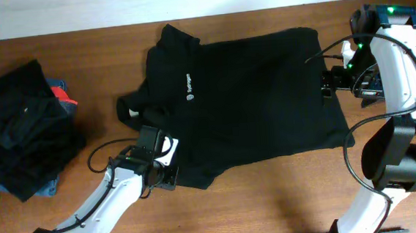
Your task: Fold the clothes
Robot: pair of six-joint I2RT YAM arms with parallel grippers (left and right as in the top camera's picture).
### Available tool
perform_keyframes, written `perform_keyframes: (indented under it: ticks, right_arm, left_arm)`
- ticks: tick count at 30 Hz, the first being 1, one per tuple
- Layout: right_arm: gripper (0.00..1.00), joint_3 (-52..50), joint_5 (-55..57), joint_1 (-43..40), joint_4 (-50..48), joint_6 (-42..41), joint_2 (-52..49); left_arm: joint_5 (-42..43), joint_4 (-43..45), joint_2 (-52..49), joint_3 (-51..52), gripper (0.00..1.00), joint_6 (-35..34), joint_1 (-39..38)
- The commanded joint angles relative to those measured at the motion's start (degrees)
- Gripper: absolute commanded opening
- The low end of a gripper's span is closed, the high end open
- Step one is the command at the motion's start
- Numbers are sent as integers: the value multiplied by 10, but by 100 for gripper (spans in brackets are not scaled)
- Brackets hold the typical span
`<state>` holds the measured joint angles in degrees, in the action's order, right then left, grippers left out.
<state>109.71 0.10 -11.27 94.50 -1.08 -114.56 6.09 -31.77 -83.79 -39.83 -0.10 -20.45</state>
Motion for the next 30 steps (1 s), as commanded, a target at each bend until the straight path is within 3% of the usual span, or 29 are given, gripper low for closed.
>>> perform_keyframes:
  ticks: [1, 4, 9, 12, 19, 30]
  right_arm:
    - [99, 1, -5, 0, 0, 0, -2]
    - [98, 1, -5, 0, 0, 0, -2]
    - [99, 1, -5, 0, -2, 2, -2]
    - [99, 1, -5, 0, -2, 2, -2]
    - [99, 1, -5, 0, -2, 2, -2]
    - [99, -13, 0, -1, 29, 2, -2]
  left_arm:
    - [28, -49, 25, -17, 1, 4, 2]
    - [80, -149, 52, -57, 0, 4, 2]
    - [282, -316, 96, -145, 0, 3, 2]
    - [339, -368, 120, -170, 0, -43, 2]
    - [329, -410, 128, -169, 1, -69, 2]
    - [207, -402, 128, -169, 1, -69, 2]
